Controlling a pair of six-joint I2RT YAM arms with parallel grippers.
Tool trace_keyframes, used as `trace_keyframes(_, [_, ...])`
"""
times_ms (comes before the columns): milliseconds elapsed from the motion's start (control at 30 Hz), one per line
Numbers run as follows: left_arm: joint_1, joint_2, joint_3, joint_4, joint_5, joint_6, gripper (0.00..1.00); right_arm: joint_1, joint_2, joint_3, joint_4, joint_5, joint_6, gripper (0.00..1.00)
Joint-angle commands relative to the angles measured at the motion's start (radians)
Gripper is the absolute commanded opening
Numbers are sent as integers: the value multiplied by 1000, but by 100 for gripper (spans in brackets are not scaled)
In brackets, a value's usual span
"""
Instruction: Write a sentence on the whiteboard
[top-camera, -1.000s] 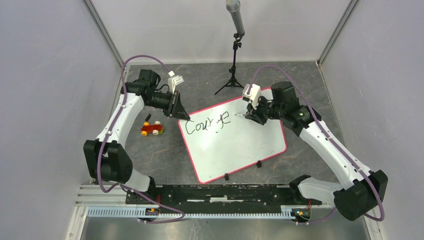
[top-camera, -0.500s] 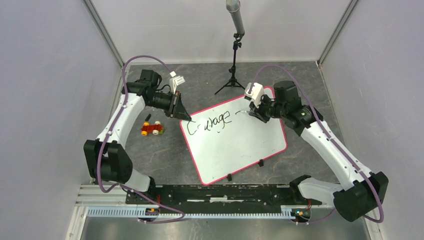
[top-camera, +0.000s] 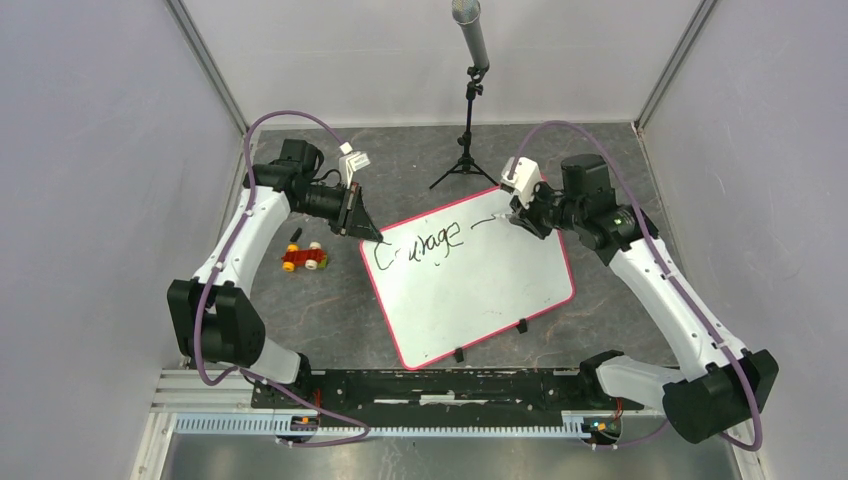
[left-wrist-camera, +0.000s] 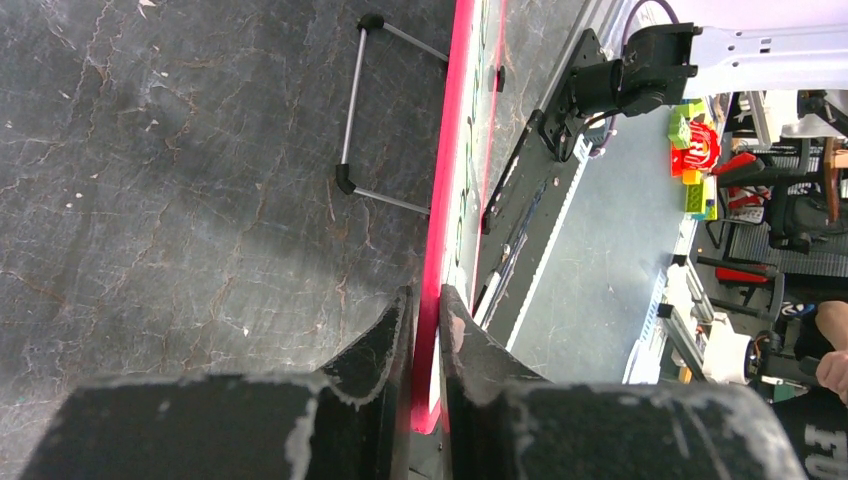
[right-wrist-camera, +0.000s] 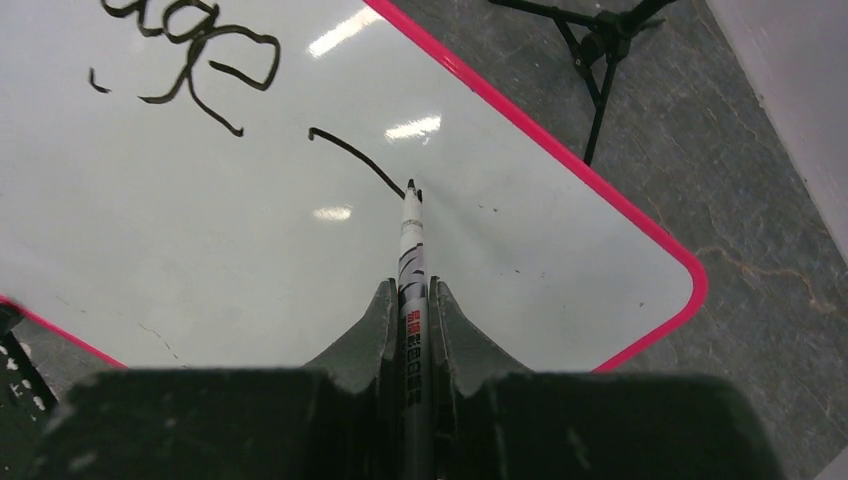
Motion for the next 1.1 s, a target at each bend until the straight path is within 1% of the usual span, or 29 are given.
trace_keyframes(0, [3, -18, 8, 19, -17, 28, 2, -4, -3, 91, -28, -113, -15, 0])
trace_keyframes(133, [3, -21, 9, 19, -17, 28, 2, -1, 5, 111, -22, -148, 0, 0])
trace_keyframes(333, [3, -27, 12, 19, -15, 25, 2, -2, 37, 111, 5, -101, 9, 0])
trace_keyframes(567, [3, -33, 3, 19, -17, 28, 2, -2, 46, 88, 45, -90, 22, 0])
trace_keyframes(700, [3, -33, 4, 19, -18, 29, 2, -2, 55, 75, 32, -88, 19, 0])
trace_keyframes(1067, [3, -32, 2, 19, -12, 34, 2, -2, 10, -57, 19, -82, 5, 0])
